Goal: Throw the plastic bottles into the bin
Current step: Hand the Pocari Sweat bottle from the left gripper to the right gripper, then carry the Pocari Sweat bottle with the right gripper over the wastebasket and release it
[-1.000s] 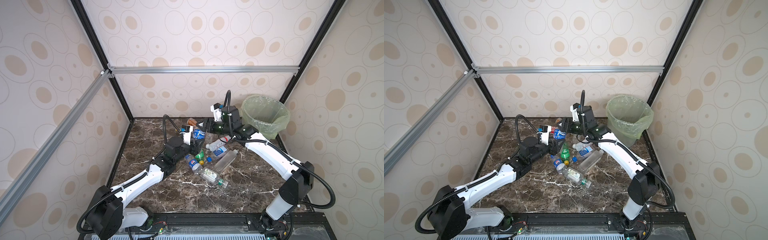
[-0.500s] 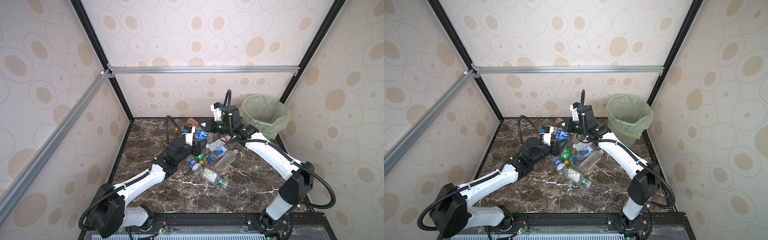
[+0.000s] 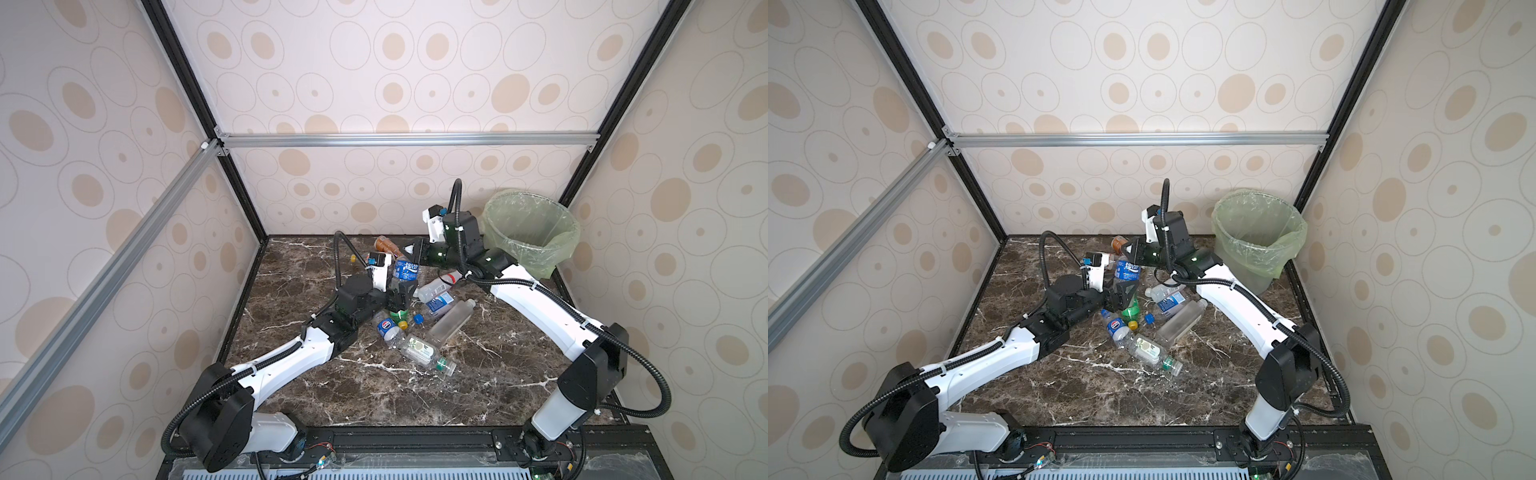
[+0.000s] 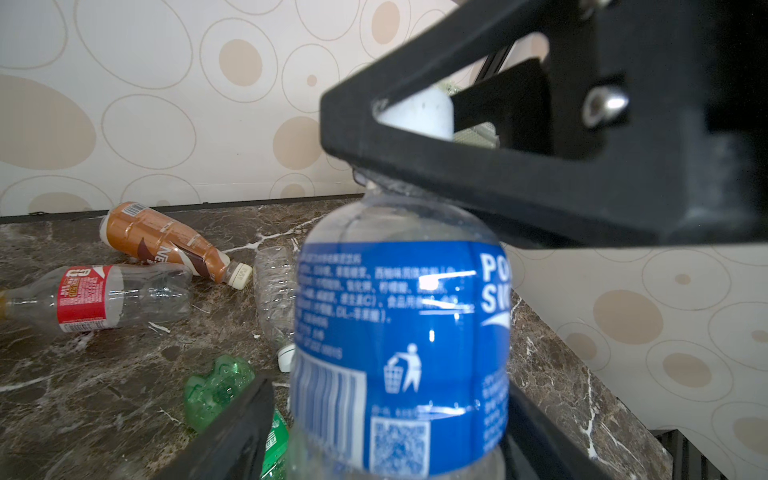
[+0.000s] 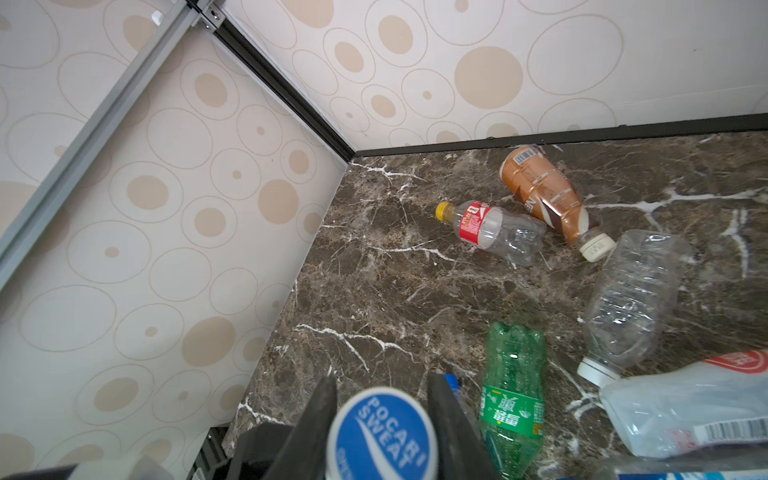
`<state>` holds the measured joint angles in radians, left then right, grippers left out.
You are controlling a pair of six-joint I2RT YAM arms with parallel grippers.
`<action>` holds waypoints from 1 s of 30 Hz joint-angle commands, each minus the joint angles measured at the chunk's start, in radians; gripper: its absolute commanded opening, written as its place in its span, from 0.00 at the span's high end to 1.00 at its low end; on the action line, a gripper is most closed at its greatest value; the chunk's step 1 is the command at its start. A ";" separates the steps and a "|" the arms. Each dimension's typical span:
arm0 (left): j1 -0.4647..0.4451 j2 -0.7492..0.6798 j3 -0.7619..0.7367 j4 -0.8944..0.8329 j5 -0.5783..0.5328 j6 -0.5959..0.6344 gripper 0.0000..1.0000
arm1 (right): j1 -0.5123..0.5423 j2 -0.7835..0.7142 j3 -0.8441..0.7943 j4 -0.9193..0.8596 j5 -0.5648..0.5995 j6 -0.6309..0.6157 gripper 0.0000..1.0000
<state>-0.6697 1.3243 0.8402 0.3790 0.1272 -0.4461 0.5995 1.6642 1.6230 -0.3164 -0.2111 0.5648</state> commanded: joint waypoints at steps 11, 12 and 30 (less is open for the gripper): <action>-0.006 0.024 0.106 -0.037 0.021 0.025 0.01 | -0.007 -0.098 -0.024 0.048 0.395 -0.373 0.99; -0.006 0.027 0.116 -0.041 0.022 0.028 0.01 | -0.007 -0.112 -0.039 0.081 0.426 -0.414 0.99; -0.046 0.236 0.455 -0.052 0.107 0.055 0.01 | -0.006 -0.271 0.000 0.518 0.569 -1.111 0.98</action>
<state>-0.7036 1.5429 1.2209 0.3191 0.2047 -0.4213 0.5941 1.4216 1.5696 0.1032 0.3592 -0.3840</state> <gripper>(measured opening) 0.990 0.312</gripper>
